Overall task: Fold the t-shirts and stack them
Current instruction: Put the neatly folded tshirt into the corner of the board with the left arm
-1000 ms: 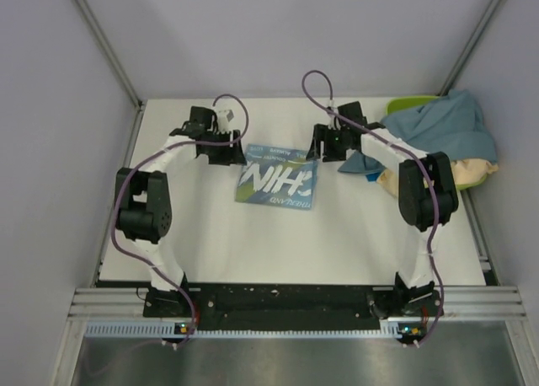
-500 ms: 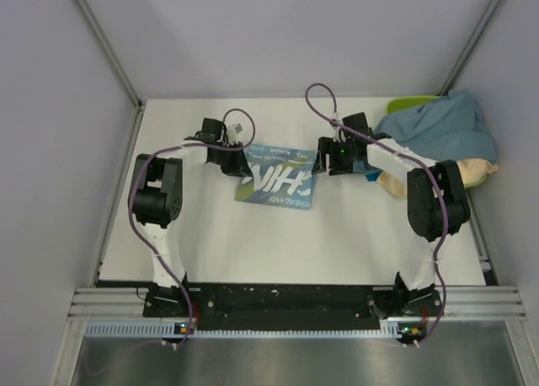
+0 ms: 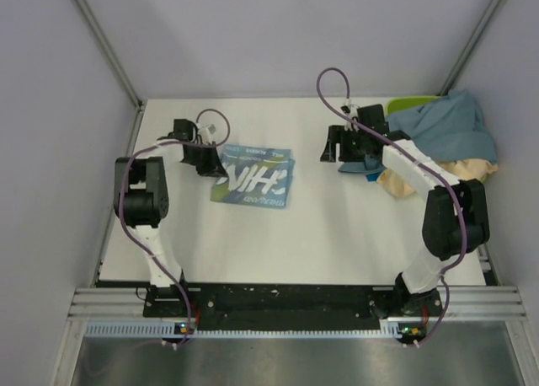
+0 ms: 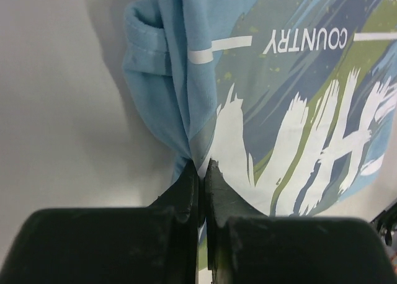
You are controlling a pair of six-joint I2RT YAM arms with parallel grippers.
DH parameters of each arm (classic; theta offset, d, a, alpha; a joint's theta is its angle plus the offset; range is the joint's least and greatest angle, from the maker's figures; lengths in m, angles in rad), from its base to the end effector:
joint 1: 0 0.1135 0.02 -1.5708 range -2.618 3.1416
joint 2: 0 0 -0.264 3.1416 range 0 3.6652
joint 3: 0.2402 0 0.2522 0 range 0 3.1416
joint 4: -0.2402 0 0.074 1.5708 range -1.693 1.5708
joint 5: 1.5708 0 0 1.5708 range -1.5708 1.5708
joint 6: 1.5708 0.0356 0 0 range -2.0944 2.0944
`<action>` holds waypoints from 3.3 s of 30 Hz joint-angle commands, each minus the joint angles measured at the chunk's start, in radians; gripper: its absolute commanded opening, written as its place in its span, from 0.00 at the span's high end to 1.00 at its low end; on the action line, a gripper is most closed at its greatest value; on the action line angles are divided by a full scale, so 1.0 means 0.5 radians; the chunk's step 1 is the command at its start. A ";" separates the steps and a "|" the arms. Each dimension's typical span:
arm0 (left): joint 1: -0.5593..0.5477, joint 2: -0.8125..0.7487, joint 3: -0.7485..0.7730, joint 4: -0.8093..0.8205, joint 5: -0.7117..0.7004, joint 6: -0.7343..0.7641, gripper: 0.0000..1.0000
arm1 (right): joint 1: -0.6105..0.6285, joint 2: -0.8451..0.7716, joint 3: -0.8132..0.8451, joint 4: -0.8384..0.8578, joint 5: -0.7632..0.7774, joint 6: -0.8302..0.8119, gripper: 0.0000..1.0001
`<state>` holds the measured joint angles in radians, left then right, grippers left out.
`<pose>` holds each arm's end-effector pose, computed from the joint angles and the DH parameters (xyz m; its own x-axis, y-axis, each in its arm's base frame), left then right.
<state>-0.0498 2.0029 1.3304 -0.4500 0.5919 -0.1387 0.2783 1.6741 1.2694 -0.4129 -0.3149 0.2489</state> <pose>0.4029 -0.0400 0.1543 -0.9305 -0.0685 -0.3598 0.1557 0.8152 -0.5579 0.3525 0.1122 0.2561 -0.7943 0.0167 -0.6072 -0.2778 0.8790 0.3875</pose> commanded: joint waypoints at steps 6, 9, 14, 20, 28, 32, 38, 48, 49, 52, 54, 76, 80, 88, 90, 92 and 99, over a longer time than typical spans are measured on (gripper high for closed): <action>0.685 0.099 0.456 -0.217 -0.254 0.200 1.00 | -0.026 -0.164 0.038 -0.039 0.200 -0.218 0.32; 0.780 0.255 0.768 -0.314 -0.373 0.371 1.00 | -0.038 -0.188 0.057 -0.052 0.213 -0.255 0.32; 0.833 0.574 1.324 -0.484 -0.600 0.544 1.00 | -0.044 -0.219 0.075 -0.070 0.274 -0.308 0.32; 0.860 0.918 1.900 -0.533 -0.827 0.596 1.00 | -0.041 -0.259 0.081 -0.113 0.329 -0.366 0.32; 0.860 1.019 2.073 -0.395 -0.899 0.624 1.00 | -0.041 -0.265 0.084 -0.162 0.351 -0.394 0.32; 0.867 1.029 2.024 -0.379 -0.926 0.596 0.70 | -0.044 -0.277 0.087 -0.183 0.369 -0.406 0.32; 0.946 0.873 2.058 -0.275 -1.352 0.578 0.32 | -0.041 -0.323 0.084 -0.193 0.375 -0.403 0.30; 0.658 0.014 1.029 -0.002 -1.374 1.127 0.29 | -0.044 -0.488 -0.038 -0.101 0.461 -0.409 0.22; 0.600 -0.108 0.881 -0.011 -1.316 1.164 0.29 | -0.044 -0.528 -0.081 -0.067 0.467 -0.409 0.21; 0.456 -0.470 0.415 -0.002 -1.105 1.161 0.26 | -0.041 -0.691 -0.298 0.086 0.486 -0.403 0.01; 0.391 -0.752 0.105 -0.033 -0.781 1.139 0.13 | -0.044 -0.813 -0.491 0.251 0.510 -0.394 0.01; 0.192 -2.092 -2.127 1.593 -0.533 0.658 0.01 | -0.038 -1.633 -1.882 1.452 1.084 -0.255 0.01; 0.195 -2.049 -2.084 1.544 -0.518 0.600 0.01 | -0.041 -1.670 -1.980 1.553 1.065 -0.375 0.01; 0.192 -2.030 -2.072 1.544 -0.613 0.596 0.01 | -0.041 -1.780 -2.309 1.890 1.194 -0.320 0.01; 0.192 -2.018 -2.066 1.538 -0.625 0.599 0.01 | -0.041 -1.765 -2.306 1.900 1.191 -0.326 0.01; 0.192 -2.012 -2.063 1.532 -0.631 0.603 0.01 | -0.041 -1.756 -2.302 1.900 1.194 -0.326 0.01; 0.195 -1.981 -2.041 1.529 -0.674 0.587 0.01 | -0.041 -1.747 -2.296 1.897 1.191 -0.326 0.01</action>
<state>0.0460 1.0046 0.2657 0.2687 0.2783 0.1749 0.2634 0.8104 0.1009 0.4763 0.2687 0.0925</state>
